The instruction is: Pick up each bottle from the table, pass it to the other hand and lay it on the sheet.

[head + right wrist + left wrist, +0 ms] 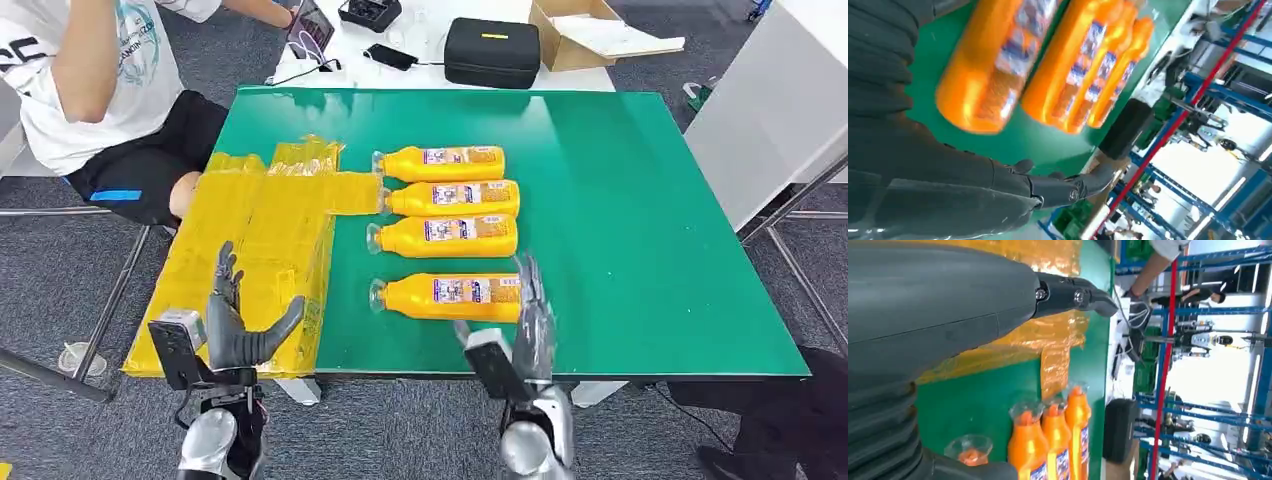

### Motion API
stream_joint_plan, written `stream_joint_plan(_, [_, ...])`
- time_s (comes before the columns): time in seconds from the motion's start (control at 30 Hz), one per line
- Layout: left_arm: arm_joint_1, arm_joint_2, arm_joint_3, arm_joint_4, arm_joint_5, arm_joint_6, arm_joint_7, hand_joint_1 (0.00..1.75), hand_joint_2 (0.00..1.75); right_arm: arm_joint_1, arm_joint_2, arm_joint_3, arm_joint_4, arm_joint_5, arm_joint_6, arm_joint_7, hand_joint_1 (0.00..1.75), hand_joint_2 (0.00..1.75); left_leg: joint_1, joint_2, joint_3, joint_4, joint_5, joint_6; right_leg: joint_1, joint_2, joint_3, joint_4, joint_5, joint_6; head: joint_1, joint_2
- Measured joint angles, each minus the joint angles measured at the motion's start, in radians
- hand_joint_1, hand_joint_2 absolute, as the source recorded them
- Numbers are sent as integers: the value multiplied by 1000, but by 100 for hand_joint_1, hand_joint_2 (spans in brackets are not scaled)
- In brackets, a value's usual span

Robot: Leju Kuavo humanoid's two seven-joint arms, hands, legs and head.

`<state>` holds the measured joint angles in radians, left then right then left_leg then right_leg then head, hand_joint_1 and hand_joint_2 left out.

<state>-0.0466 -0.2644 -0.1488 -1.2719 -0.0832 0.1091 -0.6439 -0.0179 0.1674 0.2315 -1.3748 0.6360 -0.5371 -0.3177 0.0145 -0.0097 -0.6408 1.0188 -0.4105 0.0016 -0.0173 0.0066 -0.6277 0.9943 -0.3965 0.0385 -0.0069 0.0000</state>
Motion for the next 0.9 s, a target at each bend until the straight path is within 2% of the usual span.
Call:
stream_joint_plan(0.13, [0, -1, 8, -2, -12, 8, -6, 0, 175, -48, -26, -17, 12, 17, 46, 54, 0, 175, 0, 0, 0, 0, 0, 0, 0, 0, 0, 0, 0, 0, 0, 0])
stream_joint_plan(0.33, [-3, -2, 13, -2, -15, 8, -8, 0, 175, -76, -44, -26, 26, 22, 58, 67, 0, 175, 0, 0, 0, 0, 0, 0, 0, 0, 0, 0, 0, 0, 0, 0])
stream_joint_plan(0.47, [-9, -2, 18, -2, -50, 28, -8, 0, 175, -86, -59, -25, 39, 50, 148, 141, 0, 175, 0, 0, 0, 0, 0, 0, 0, 0, 0, 0, 0, 0, 0, 0])
stream_joint_plan(0.77, [-41, -2, 25, 16, -85, 30, 5, 0, 175, -129, -93, 0, 97, 107, 244, 237, 0, 175, 0, 0, -1, 0, 0, 0, 0, 0, 0, 0, 0, 0, 0, 0])
stream_joint_plan(0.9, [-62, -2, 29, 31, -103, 47, 19, 0, 175, -161, -127, 39, 161, 144, 357, 297, 0, 175, 0, 0, -1, 0, 0, 0, 0, 0, 0, 0, 0, 0, 0, 0])
